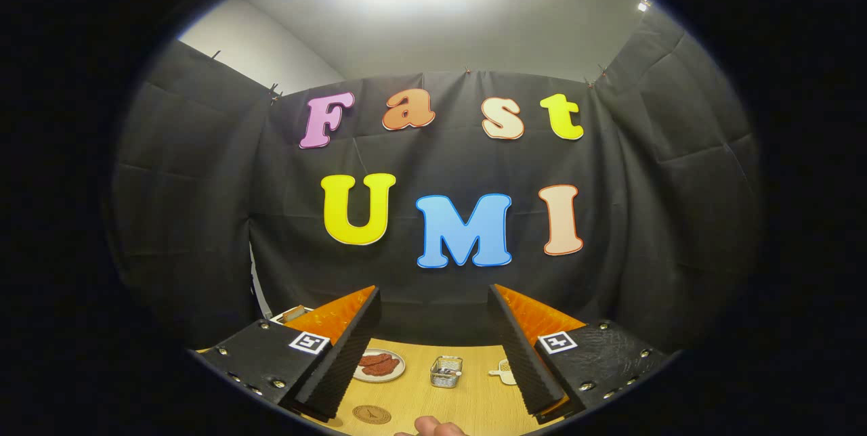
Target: Take the bottle from table, then pour the juice into the cup, finally place the bottle on the coaster
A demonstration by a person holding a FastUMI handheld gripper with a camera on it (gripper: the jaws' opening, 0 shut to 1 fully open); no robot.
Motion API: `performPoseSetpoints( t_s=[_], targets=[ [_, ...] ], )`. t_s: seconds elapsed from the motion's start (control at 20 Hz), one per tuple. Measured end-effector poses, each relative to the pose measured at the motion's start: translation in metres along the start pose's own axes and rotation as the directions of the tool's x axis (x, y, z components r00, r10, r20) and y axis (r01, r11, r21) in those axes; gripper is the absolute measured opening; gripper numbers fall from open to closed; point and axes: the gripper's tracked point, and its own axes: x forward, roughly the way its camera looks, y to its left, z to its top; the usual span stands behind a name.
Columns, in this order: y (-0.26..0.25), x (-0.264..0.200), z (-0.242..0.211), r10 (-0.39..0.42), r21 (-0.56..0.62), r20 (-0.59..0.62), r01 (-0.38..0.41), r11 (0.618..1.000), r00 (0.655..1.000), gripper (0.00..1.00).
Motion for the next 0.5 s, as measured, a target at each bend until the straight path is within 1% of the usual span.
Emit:
performPoseSetpoints(
  t_s=[0.5],
  targets=[
    [0.013,-0.008,-0.013,0.035,-0.009,-0.014,-0.035,0.999,0.999,0.97]
  ],
)
